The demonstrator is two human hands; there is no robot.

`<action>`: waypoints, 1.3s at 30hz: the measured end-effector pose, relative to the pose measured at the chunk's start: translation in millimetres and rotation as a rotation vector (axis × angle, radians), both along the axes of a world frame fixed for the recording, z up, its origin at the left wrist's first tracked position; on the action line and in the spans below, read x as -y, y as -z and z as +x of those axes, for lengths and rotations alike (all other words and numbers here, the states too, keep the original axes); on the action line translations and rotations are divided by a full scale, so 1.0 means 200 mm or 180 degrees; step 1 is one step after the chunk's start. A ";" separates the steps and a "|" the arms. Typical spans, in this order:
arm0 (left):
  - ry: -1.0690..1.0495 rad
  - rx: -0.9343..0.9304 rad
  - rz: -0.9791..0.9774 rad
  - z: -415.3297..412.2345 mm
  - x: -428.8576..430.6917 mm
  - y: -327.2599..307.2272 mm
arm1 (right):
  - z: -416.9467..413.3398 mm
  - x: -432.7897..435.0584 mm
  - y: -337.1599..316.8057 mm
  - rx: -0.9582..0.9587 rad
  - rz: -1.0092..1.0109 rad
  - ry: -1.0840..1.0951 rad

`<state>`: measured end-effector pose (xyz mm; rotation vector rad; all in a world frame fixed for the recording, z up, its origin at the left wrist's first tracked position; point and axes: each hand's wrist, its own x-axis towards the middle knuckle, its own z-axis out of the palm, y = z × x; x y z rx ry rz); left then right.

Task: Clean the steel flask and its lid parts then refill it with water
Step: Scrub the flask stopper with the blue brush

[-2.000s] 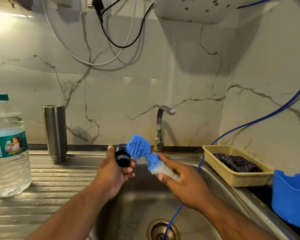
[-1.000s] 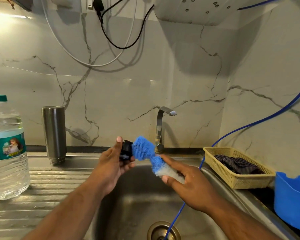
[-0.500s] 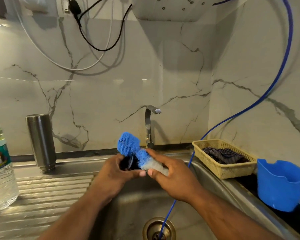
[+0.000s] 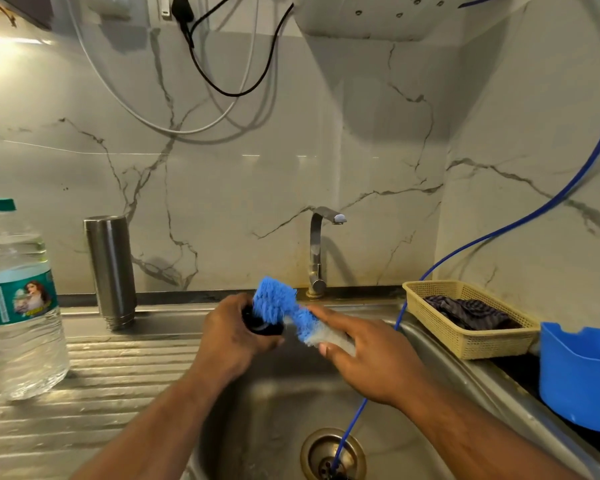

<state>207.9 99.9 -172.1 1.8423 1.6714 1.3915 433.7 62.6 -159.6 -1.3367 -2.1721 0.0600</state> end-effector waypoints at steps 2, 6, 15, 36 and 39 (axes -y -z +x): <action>0.0061 -0.0072 -0.0005 0.04 0.01 0.00 | -0.01 0.00 0.00 -0.0113 -0.0024 -0.0035; -0.0077 0.0110 0.0097 -0.02 0.00 -0.02 | 0.02 0.00 0.01 0.0023 -0.0139 -0.0115; 0.0029 0.0010 0.0020 -0.02 0.00 0.01 | 0.04 0.03 -0.02 0.0379 -0.0108 -0.0122; 0.0900 -0.0194 -0.0208 0.50 0.20 -0.01 | 0.77 0.36 -0.93 0.3466 0.1473 0.1116; 0.0993 0.0030 -0.0266 0.60 0.21 -0.02 | 0.94 0.41 -1.06 0.3953 0.1395 0.1350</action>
